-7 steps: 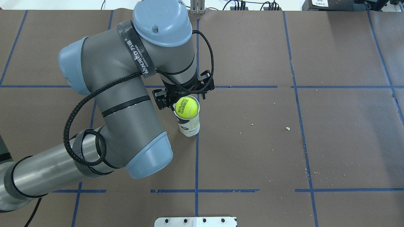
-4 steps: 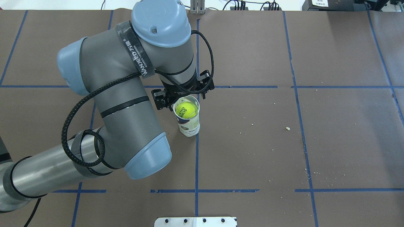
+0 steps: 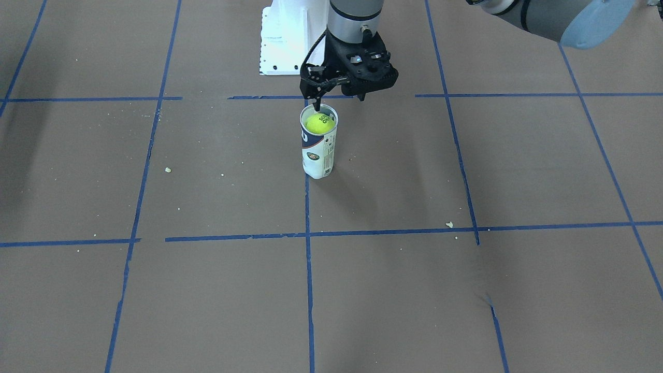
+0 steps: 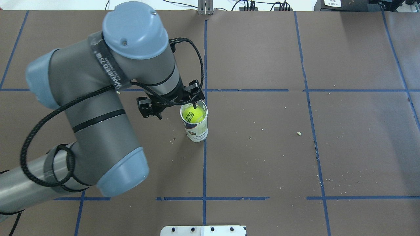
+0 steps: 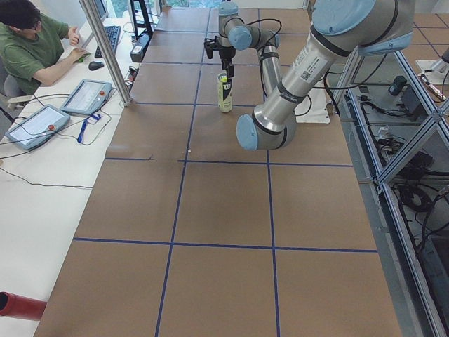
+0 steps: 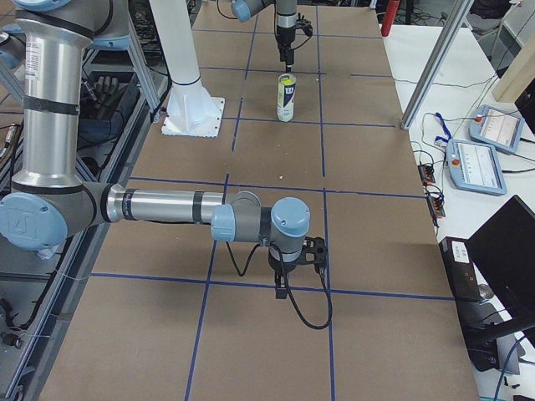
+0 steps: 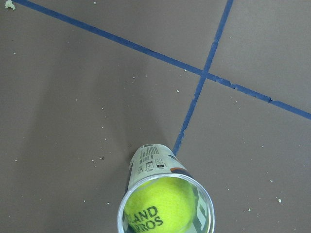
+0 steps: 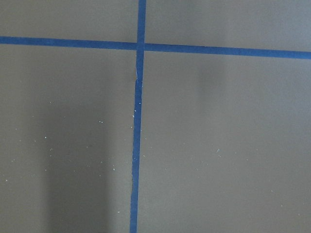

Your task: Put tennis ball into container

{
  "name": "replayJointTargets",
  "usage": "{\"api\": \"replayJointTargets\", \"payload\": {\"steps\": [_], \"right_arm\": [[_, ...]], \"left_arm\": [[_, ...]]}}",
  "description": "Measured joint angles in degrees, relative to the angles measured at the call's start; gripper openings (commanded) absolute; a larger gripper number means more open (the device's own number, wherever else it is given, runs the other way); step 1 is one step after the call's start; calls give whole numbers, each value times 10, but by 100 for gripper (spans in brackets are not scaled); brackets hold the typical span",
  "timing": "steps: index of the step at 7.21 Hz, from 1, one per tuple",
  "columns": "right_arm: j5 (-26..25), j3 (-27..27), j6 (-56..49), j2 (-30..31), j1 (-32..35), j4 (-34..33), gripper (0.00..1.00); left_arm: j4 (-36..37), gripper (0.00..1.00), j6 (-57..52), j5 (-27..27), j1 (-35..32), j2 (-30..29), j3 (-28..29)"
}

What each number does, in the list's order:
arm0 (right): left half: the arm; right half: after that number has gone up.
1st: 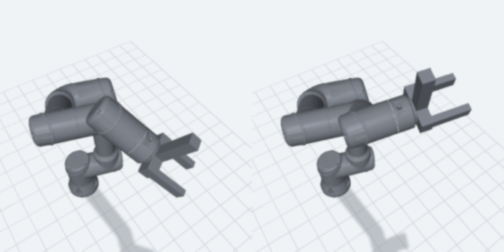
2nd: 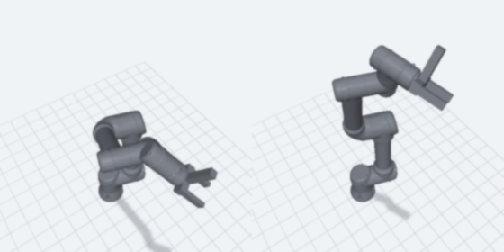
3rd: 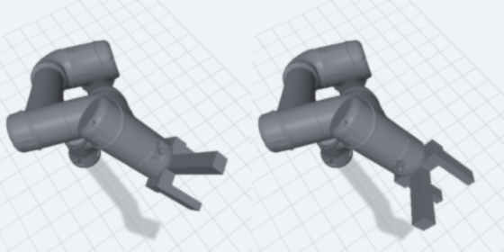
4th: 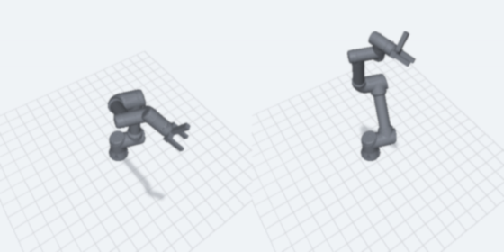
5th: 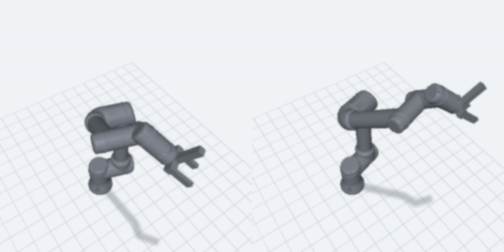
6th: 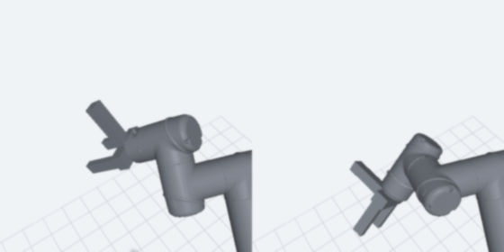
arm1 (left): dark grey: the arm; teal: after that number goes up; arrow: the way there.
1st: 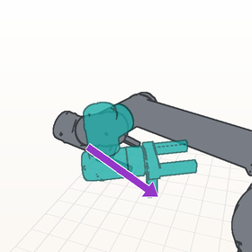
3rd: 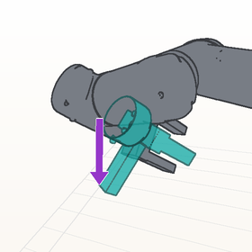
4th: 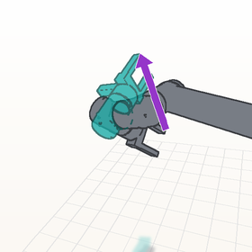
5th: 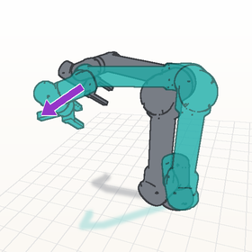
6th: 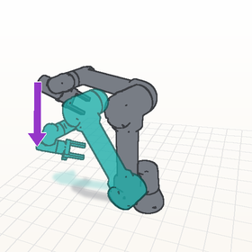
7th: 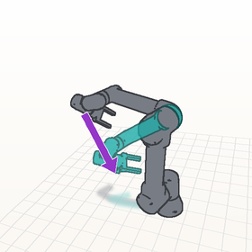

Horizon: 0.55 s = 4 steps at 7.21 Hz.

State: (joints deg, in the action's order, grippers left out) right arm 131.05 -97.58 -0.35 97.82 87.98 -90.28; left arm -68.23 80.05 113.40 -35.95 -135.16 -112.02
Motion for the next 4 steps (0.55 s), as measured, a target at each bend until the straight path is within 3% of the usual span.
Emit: {"api": "replayJointTargets", "payload": {"steps": [4], "right_arm": [[0,0,0,0,0,0,100]], "left_arm": [[-11,100,-345,17,-189,156,-56]]}}
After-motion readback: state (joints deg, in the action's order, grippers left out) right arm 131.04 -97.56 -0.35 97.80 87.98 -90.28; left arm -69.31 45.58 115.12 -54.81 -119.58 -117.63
